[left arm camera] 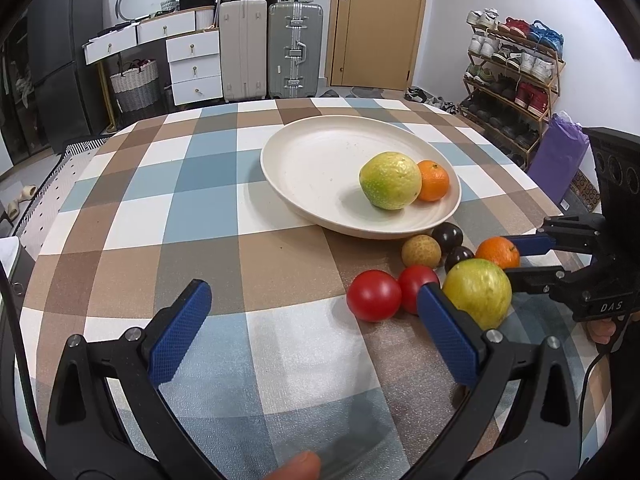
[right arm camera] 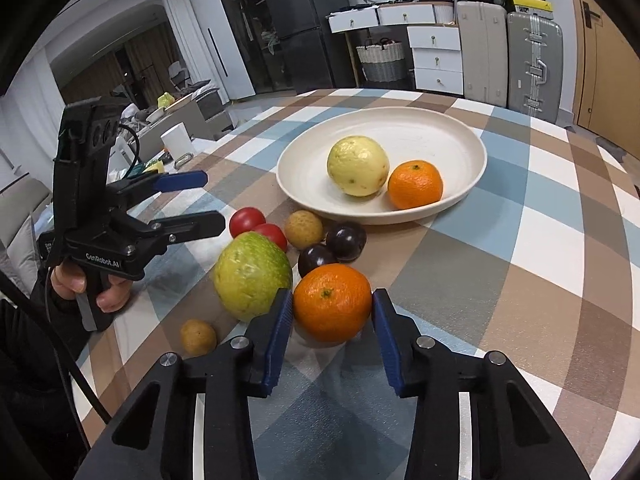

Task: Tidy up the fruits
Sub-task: 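Grasp a red tomato with the left gripper while the right gripper grasps another orange, then carry the tomato and orange into the white plate and open both grippers, then withdraw both grippers from the plate toward the remaining fruits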

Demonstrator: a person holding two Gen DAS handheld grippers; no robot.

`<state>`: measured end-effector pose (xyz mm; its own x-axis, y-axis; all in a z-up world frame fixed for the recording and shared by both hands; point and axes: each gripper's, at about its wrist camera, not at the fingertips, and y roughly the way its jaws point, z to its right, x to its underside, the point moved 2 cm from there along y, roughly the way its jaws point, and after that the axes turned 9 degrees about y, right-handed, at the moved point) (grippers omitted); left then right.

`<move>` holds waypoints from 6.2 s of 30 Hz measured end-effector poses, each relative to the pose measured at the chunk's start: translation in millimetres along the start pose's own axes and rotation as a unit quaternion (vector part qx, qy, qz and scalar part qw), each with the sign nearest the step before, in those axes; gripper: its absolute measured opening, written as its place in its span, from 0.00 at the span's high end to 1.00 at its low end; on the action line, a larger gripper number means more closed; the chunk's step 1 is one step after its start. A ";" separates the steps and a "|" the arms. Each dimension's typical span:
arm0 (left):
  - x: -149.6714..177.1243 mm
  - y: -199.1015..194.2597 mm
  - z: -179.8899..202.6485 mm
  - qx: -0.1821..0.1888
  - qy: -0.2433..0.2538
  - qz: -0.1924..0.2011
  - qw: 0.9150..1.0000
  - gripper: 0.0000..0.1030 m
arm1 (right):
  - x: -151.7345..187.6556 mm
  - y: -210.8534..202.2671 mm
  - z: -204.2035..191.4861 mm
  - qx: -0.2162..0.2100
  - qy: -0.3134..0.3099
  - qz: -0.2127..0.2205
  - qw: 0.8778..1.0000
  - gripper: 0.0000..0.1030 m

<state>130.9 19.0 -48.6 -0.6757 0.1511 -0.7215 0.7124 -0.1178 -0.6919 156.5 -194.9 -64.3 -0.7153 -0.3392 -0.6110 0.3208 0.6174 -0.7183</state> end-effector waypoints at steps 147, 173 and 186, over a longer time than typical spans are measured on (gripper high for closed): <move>-29.2 -6.6 -9.9 -0.030 -0.049 0.066 0.996 0.01 | -38.8 -16.7 24.3 0.112 0.089 0.145 0.979 0.00; -17.9 1.2 5.6 -0.022 -0.007 0.022 1.000 0.01 | -14.2 13.7 17.7 0.103 0.043 0.010 0.994 0.00; -16.8 9.7 5.6 -0.013 -0.011 0.005 1.000 0.01 | -14.9 17.4 30.9 0.133 0.052 -0.006 0.990 0.00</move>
<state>148.1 9.8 -43.4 -0.6728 0.1292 -0.7284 0.7229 -0.0943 -0.6845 191.9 -201.0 -78.0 -0.7754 -0.2618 -0.5746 0.4543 0.4008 -0.7956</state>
